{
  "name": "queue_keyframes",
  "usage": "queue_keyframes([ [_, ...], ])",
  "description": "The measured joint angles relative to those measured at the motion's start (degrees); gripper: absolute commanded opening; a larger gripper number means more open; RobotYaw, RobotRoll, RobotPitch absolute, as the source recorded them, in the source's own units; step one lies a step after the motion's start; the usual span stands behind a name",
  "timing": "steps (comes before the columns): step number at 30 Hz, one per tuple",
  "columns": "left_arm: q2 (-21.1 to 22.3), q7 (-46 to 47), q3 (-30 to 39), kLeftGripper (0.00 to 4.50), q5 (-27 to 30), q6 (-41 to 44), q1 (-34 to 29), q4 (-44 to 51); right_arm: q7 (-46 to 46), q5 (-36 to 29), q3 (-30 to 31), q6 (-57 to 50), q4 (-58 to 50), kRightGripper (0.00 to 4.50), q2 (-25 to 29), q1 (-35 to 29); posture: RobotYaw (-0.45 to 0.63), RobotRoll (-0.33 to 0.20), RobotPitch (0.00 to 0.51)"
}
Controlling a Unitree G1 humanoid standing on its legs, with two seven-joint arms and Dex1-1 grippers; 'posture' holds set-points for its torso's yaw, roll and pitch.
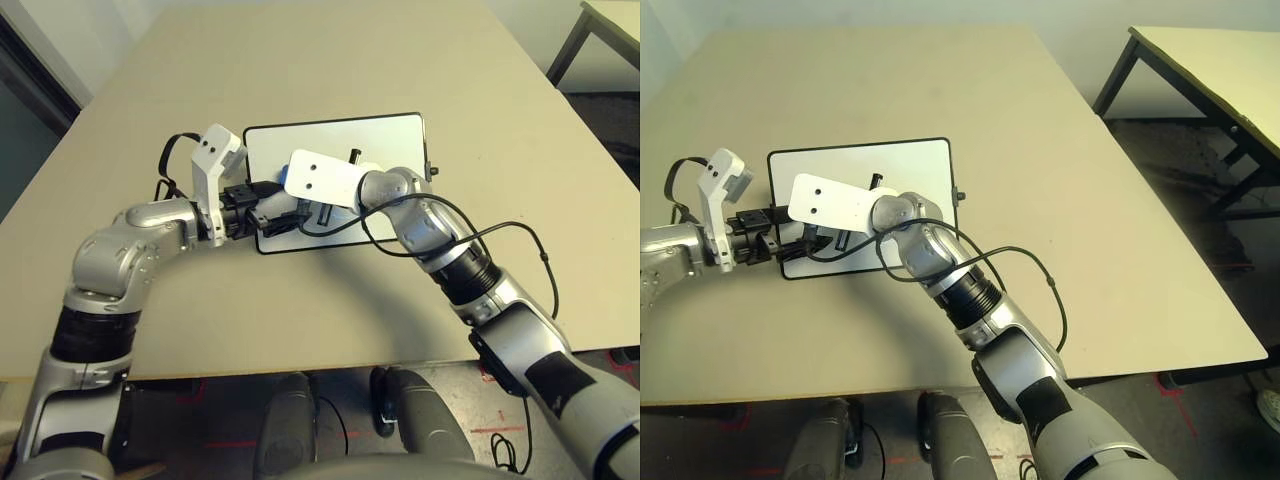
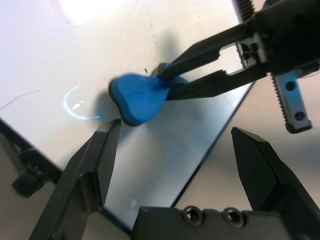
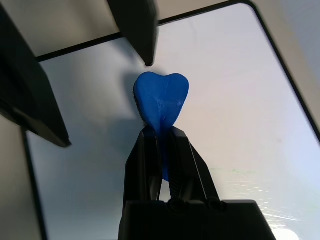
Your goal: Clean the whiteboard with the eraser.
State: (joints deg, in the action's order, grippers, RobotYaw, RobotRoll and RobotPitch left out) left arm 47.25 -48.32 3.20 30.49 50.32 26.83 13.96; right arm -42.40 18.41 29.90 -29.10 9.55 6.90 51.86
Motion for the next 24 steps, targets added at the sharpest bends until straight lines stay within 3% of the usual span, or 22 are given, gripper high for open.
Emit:
queue_keyframes([
  [5,1.11,-0.34,0.06,4.5,1.1,1.23,0.22,1.43,0.12,-0.07,0.0,0.22,1.07,0.1,-0.11,1.0,0.0,0.0,0.166],
  [10,1.59,-0.31,0.3,4.5,1.52,1.83,1.45,2.16,4.8,-0.4,-3.19,5.99,12.5,0.1,-0.46,9.9,0.0,0.0,0.166],
  [14,2.03,-0.32,0.38,4.5,1.56,2.24,1.48,2.27,7.56,-0.47,-5.88,10.25,17.85,0.1,-0.3,12.38,0.01,0.0,0.17],
  [18,3.32,-0.67,0.55,4.5,1.55,2.27,1.65,2.23,7.12,-0.43,-5.85,10.82,15.13,0.1,-0.62,9.27,0.01,0.0,0.171],
  [24,5.55,-1.41,1.32,4.5,1.33,2.08,2.84,1.15,2.28,-0.06,-1.04,7.38,2.25,0.1,-0.1,-2.36,0.02,0.0,0.172],
])
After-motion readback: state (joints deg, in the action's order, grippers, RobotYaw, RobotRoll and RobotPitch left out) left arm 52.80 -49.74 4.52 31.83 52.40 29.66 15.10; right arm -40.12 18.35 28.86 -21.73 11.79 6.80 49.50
